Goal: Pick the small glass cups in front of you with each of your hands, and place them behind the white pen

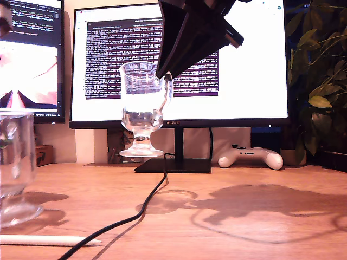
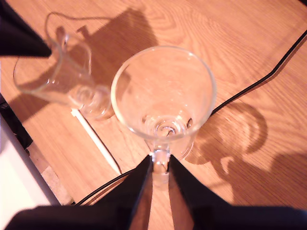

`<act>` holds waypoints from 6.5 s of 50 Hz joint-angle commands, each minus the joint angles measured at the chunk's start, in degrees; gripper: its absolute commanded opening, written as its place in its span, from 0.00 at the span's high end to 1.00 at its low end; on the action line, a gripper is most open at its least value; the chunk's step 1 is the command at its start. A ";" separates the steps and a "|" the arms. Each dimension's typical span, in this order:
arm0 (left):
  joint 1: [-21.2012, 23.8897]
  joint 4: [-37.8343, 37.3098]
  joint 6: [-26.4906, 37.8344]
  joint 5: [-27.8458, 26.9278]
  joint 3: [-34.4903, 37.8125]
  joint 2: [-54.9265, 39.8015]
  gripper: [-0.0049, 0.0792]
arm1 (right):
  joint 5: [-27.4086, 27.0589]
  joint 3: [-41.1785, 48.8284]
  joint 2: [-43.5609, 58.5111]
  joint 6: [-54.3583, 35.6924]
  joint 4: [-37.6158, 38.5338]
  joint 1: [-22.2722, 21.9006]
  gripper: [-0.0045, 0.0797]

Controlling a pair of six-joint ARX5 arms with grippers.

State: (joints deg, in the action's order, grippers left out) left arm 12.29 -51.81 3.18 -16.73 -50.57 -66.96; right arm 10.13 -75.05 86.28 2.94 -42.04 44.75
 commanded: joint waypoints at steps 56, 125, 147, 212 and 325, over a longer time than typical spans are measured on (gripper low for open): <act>2.99 1.03 -2.86 1.84 0.37 -0.66 0.91 | 0.46 -0.85 0.15 0.04 0.90 0.74 0.96; 3.19 2.10 -4.22 0.72 0.20 8.02 0.78 | 1.88 -0.83 2.82 -0.09 3.19 7.82 0.96; -0.13 1.75 -1.18 5.64 0.20 18.43 0.78 | 1.64 0.00 3.69 -9.70 7.37 11.13 0.96; -2.05 0.57 -1.20 5.57 0.20 20.55 0.78 | -1.66 20.17 -1.92 -9.94 31.65 9.05 0.96; -2.05 0.17 -1.66 5.18 0.20 20.55 0.78 | 0.24 24.17 2.08 -4.22 37.48 9.31 0.75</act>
State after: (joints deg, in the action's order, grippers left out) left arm 10.35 -51.88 1.67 -11.46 -50.57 -46.59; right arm 10.00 -50.98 87.26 -1.54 -4.51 53.67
